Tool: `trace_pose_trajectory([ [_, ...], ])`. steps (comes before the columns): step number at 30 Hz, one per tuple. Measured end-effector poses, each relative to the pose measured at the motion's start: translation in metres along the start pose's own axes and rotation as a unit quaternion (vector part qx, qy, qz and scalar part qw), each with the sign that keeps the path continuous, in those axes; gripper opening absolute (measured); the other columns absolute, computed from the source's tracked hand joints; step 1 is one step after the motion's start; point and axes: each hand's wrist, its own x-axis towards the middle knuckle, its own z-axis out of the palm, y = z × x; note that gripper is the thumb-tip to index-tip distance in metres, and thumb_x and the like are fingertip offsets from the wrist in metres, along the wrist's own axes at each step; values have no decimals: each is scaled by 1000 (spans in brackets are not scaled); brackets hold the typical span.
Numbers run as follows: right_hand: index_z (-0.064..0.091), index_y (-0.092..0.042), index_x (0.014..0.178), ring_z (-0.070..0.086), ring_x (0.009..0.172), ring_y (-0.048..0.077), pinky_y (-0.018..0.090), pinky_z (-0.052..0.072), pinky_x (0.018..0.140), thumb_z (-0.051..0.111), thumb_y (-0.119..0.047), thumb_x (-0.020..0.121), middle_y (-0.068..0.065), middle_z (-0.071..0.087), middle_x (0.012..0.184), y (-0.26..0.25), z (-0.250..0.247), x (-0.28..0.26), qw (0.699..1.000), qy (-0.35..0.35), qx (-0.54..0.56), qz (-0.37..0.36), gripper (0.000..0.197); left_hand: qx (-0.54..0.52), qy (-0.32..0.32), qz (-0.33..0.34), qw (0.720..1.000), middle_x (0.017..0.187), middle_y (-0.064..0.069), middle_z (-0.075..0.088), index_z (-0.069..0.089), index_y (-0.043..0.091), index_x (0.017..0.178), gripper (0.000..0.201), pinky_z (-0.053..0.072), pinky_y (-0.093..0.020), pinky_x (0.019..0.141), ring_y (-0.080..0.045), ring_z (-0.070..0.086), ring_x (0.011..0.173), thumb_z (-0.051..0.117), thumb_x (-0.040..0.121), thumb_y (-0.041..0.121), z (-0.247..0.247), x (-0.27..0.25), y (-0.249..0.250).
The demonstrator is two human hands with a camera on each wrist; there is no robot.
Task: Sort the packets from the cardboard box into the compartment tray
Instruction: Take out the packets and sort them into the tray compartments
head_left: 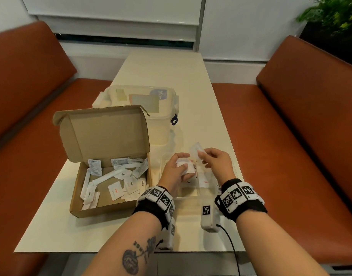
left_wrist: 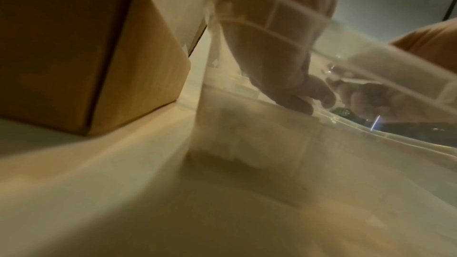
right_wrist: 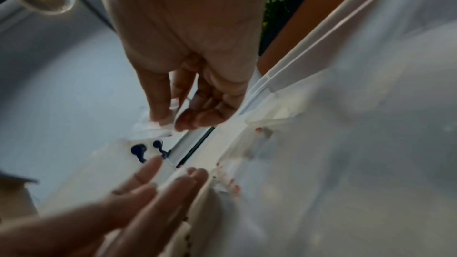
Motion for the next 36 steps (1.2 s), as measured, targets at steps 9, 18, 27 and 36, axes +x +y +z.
trace_pose_trajectory([
  [9,75,-20,97,49,114,12,30,32,101,73,-28,80,0,56,122,0,6,-3,998,17,50,34,18,-13,-24,12,1000,122,-15,56,62,13,105,18,58,-22,77,-17,68,83,56,92,2,5,6,4],
  [18,58,-22,128,55,96,10,12,42,79,73,-18,81,-4,61,112,-20,6,1,987,-54,-135,-70,50,62,-13,3,998,91,-8,59,63,10,94,6,58,-27,78,-12,65,67,58,92,6,1,12,1],
  [27,67,-17,75,55,64,8,11,41,57,69,-6,77,-4,61,66,-10,-13,-1,985,-55,-157,-44,11,26,26,46,998,111,-12,57,64,11,92,12,58,-21,68,-15,66,82,55,93,3,0,8,-1],
  [36,74,-19,72,55,84,9,24,36,64,81,-29,70,-5,64,84,4,-33,-7,940,-45,-337,-12,12,19,60,74,995,127,-18,53,64,14,91,15,58,-20,70,-28,61,107,54,94,2,1,10,-5],
])
